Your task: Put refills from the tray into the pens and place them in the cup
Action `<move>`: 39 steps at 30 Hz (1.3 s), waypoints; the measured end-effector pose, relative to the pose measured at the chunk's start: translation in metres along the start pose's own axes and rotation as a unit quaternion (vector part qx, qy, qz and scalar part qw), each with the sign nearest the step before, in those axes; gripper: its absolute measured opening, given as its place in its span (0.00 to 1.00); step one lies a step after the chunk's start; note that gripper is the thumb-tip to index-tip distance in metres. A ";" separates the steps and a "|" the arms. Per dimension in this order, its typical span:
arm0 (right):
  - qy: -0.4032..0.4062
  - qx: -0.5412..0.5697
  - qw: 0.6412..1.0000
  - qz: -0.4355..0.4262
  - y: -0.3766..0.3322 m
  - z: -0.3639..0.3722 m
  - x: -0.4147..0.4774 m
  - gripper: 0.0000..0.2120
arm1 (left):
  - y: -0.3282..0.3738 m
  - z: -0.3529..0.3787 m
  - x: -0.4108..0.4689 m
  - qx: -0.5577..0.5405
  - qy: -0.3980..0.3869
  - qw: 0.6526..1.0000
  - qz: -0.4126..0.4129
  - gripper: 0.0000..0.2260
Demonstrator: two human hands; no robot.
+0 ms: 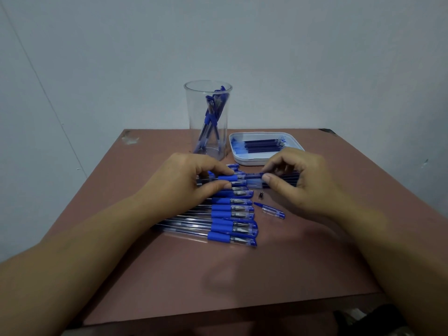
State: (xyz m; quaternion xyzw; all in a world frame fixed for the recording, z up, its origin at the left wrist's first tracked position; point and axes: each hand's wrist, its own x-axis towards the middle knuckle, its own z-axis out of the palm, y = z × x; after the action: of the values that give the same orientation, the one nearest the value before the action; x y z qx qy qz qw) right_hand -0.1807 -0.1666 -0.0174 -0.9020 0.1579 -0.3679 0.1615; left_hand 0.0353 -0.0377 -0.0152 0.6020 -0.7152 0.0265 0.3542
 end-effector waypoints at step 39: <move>-0.057 -0.075 0.989 0.114 0.047 -0.020 -0.006 0.04 | -0.016 0.004 -0.003 -0.003 0.040 0.997 -0.066 0.10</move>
State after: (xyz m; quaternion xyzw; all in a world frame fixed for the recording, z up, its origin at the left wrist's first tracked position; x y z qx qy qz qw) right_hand -0.2073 -0.2096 -0.0267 -0.9072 0.2774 -0.2825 0.1424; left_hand 0.0475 -0.0414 -0.0256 0.6455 -0.6591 0.0250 0.3850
